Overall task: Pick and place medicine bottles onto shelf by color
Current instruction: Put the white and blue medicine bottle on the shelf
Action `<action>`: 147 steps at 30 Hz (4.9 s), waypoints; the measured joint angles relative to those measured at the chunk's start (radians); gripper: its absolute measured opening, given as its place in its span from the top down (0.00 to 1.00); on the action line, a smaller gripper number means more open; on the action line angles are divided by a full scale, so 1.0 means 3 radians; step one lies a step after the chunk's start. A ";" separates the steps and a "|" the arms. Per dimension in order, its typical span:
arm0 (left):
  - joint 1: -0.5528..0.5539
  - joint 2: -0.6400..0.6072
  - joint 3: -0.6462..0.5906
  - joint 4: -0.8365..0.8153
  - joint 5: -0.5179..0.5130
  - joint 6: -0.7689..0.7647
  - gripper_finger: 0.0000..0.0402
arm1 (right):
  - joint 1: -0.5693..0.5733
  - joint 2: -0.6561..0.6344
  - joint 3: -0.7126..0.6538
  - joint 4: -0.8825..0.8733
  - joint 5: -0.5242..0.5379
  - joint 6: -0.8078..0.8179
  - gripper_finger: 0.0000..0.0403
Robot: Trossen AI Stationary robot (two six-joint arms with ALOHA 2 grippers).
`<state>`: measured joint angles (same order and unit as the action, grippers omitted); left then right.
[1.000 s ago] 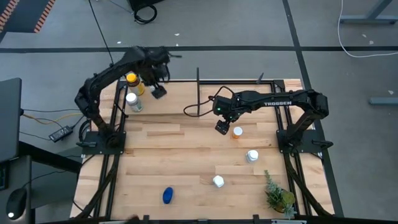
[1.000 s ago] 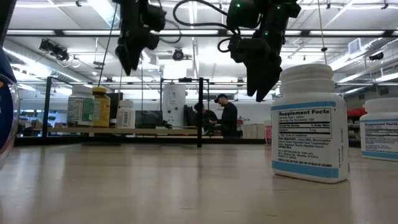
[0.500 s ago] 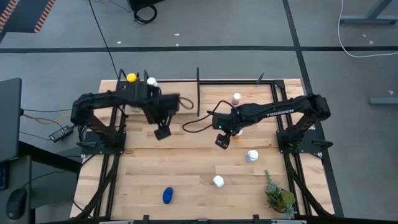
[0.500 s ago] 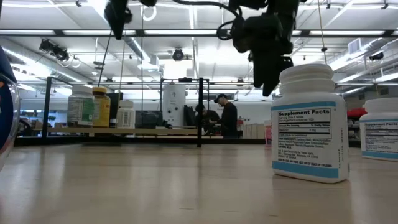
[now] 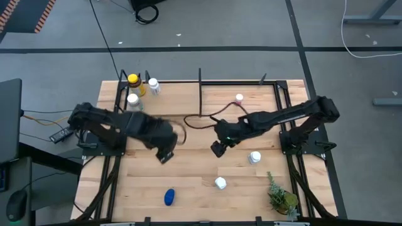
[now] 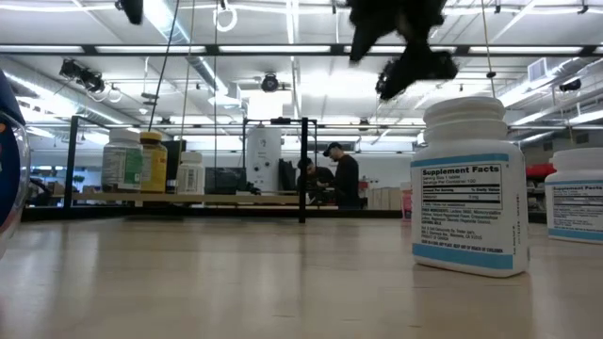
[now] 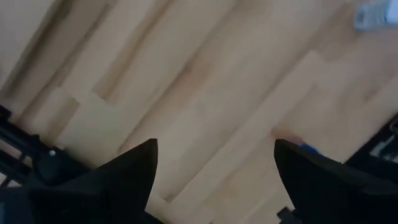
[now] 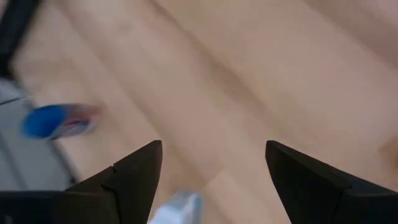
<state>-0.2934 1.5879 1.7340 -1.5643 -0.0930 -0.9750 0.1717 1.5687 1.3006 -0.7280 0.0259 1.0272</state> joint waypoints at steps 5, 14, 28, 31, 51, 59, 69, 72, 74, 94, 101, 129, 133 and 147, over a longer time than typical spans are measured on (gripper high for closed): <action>-0.0382 0.0001 -0.0074 0.0323 -0.0055 -0.0104 0.22 | 0.0327 -0.0197 0.0003 -0.0116 0.0055 0.0021 0.28; -0.0660 0.0051 -0.0079 0.1213 -0.0106 -0.0088 0.28 | 0.0953 -0.0188 0.0003 -0.0528 -0.0224 0.0929 0.28; -0.0630 0.0596 -0.0079 0.2807 -0.0508 0.1062 0.28 | 0.1620 -0.0202 0.0001 -0.0779 0.0125 0.0911 0.34; -0.0582 0.0786 -0.0079 0.2974 -0.0502 0.1495 0.28 | 0.1642 -0.0202 0.0001 -0.0809 0.0386 0.0691 0.34; -0.0272 0.1453 -0.0078 0.3638 -0.0014 0.2296 0.28 | 0.1861 -0.0322 -0.0003 -0.1046 0.0536 0.0853 0.35; -0.0271 0.1621 -0.0078 0.3632 0.0094 0.2696 0.28 | 0.1921 -0.0322 -0.0003 -0.1046 0.0536 0.1076 0.35; -0.0252 0.1837 -0.0079 0.3780 0.0087 0.2754 0.28 | 0.2083 -0.0321 -0.0003 -0.1035 0.0563 0.1484 0.35; -0.0253 0.1865 -0.0079 0.3866 0.0077 0.2753 0.28 | 0.2128 -0.0321 -0.0003 -0.1020 0.0636 0.1594 0.35; -0.0255 0.1887 -0.0077 0.3946 0.0077 0.2749 0.28 | 0.2152 -0.0321 -0.0003 -0.1012 0.0646 0.1633 0.35; -0.0253 0.2037 -0.0078 0.3965 0.0078 0.2739 0.35 | 0.2166 -0.0321 -0.0001 -0.1006 0.0699 0.1650 0.35; -0.0252 0.2035 -0.0078 0.3981 0.0069 0.2662 0.52 | 0.2166 -0.0320 -0.0001 -0.1007 0.0699 0.1649 0.35; -0.0288 0.2027 -0.0090 0.3693 0.0184 0.2317 0.38 | 0.2166 -0.0320 0.0000 -0.1007 0.0860 0.1573 0.35; -0.0292 0.2006 -0.0086 0.3712 0.0256 0.2316 0.34 | 0.2166 -0.0320 0.0000 -0.1008 0.0860 0.1546 0.35; -0.0274 0.1674 -0.0081 0.3037 0.0447 0.2231 0.32 | 0.2165 -0.0317 0.0000 -0.1006 0.0870 0.1474 0.35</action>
<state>-0.3757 2.0902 1.7098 -0.6531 0.0410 -0.3056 0.8211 1.4734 1.3006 -1.0298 0.2870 1.4695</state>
